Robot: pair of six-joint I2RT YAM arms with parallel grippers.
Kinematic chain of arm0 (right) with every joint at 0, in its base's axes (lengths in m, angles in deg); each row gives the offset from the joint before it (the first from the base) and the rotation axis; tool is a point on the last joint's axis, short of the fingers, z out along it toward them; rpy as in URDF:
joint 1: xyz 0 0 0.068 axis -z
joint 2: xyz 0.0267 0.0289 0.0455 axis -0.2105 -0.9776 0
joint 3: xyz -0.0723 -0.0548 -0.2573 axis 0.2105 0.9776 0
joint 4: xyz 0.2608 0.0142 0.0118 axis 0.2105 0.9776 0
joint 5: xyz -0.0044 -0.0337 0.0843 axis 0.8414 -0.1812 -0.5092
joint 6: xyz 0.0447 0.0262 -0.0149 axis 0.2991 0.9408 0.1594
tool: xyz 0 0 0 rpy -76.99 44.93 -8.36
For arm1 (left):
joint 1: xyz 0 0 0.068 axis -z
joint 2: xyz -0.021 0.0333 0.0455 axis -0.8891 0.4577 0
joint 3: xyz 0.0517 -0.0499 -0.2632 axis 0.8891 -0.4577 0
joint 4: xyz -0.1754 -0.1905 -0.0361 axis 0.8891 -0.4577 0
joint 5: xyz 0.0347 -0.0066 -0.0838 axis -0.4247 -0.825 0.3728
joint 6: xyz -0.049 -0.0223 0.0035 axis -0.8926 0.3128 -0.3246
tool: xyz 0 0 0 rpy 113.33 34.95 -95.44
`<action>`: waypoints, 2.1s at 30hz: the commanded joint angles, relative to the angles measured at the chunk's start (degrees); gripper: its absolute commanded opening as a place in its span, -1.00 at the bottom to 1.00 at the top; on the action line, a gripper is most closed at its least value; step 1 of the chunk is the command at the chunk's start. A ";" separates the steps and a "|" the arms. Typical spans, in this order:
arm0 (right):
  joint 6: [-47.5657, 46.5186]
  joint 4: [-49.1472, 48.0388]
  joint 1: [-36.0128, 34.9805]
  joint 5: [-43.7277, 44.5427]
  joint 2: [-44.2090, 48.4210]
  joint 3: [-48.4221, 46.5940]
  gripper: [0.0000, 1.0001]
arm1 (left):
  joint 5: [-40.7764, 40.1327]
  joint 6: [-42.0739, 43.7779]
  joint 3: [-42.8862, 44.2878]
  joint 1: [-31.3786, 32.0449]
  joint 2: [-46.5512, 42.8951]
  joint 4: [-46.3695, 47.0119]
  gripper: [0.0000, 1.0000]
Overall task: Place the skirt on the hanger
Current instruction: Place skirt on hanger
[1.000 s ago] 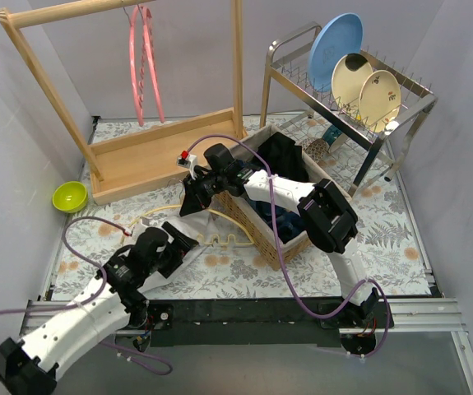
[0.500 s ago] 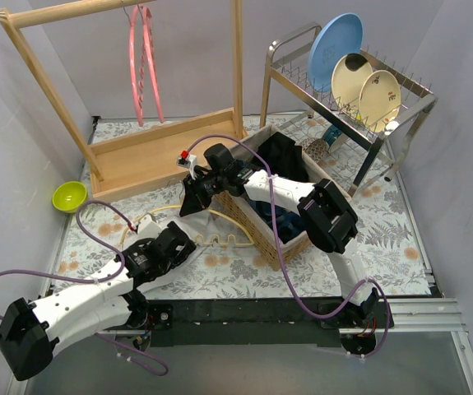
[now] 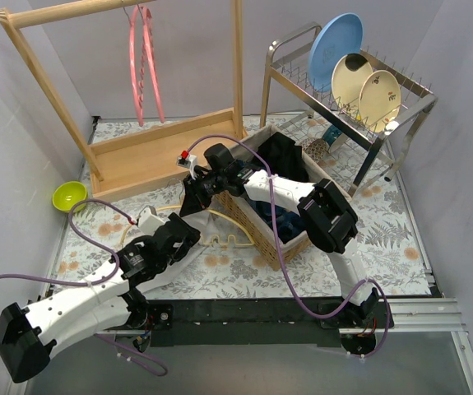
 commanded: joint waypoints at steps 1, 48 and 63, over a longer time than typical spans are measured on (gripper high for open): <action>0.77 -1.49 0.52 -2.04 -0.40 -0.73 -0.97 | -2.04 -24.76 1.35 0.59 -1.20 0.59 0.42; 0.33 -4.66 0.78 -3.89 2.15 2.34 -0.97 | -11.36 -21.77 6.70 0.59 -14.03 -7.93 -1.00; -5.38 -2.38 1.92 -3.89 4.34 0.68 -0.97 | -1.37 -12.30 14.77 0.59 -20.70 -10.30 -1.00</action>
